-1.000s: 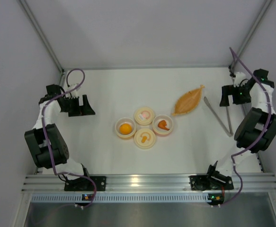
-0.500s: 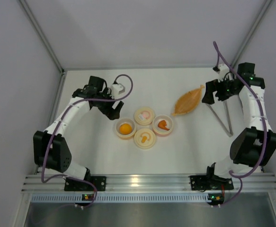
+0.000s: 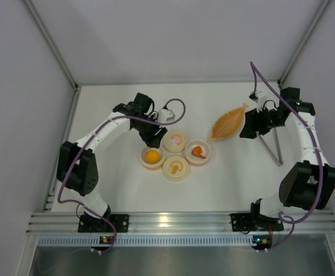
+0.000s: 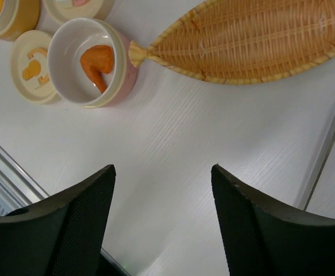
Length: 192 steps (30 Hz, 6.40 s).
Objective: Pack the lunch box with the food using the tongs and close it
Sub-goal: Pick up the box lid from the center of the board.
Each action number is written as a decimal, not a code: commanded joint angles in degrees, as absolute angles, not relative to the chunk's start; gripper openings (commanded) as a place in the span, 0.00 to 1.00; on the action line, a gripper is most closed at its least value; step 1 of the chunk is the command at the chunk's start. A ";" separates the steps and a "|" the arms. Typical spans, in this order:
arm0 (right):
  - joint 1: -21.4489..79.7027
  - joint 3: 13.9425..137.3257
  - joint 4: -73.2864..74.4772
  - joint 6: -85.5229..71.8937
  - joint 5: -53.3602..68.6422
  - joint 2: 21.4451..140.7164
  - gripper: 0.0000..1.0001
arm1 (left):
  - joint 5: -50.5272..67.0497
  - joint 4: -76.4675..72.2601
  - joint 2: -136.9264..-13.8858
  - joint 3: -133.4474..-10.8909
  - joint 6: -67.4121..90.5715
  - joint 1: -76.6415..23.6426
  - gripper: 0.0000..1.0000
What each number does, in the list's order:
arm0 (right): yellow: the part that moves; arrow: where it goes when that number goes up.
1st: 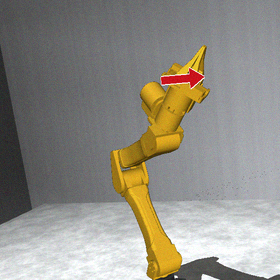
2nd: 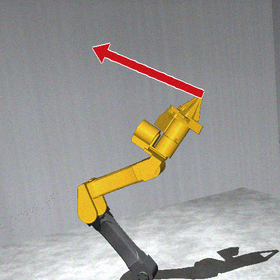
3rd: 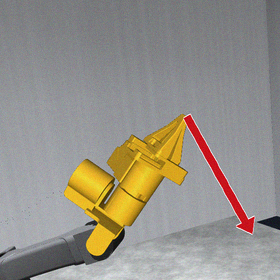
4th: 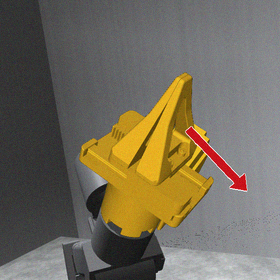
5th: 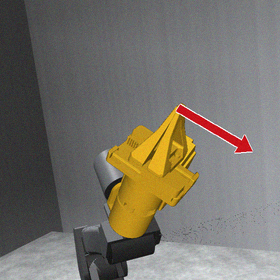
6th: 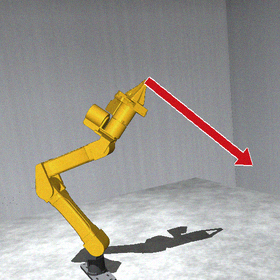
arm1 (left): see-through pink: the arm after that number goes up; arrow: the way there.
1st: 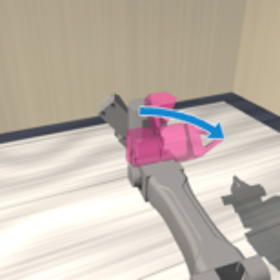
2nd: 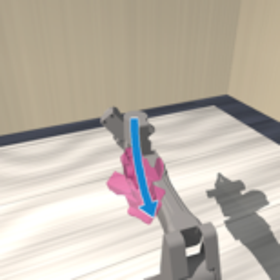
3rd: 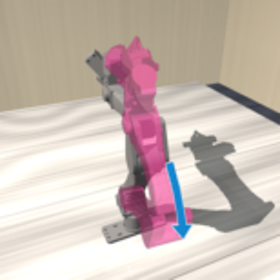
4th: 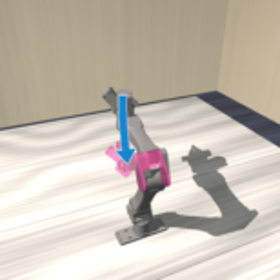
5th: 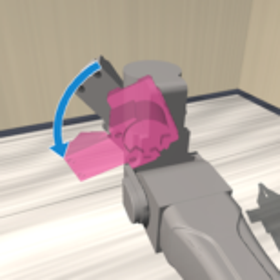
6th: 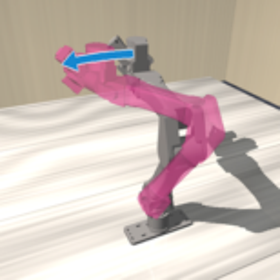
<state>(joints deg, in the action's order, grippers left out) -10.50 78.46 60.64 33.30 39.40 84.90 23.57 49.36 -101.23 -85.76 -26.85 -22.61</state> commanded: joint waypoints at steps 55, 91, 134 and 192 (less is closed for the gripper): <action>-14.85 74.44 70.40 43.24 44.30 84.90 0.56 | 39.38 61.08 -122.17 -92.99 -68.64 -38.76 0.67; -16.00 74.53 69.78 43.24 44.30 85.69 0.56 | 33.13 50.54 -116.28 -79.98 -62.14 -40.08 0.00; -15.56 77.34 71.89 44.12 47.72 87.19 0.53 | 26.55 38.14 -90.70 -64.16 -54.76 -42.89 0.57; -15.64 74.27 70.93 43.77 47.02 86.22 0.55 | 16.79 33.57 -98.61 -67.85 -37.09 -49.22 0.56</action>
<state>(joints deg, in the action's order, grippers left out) -15.27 74.13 70.06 42.00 45.12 87.20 15.55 35.48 -99.90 -65.10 -37.39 -48.90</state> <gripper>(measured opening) 0.547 0.563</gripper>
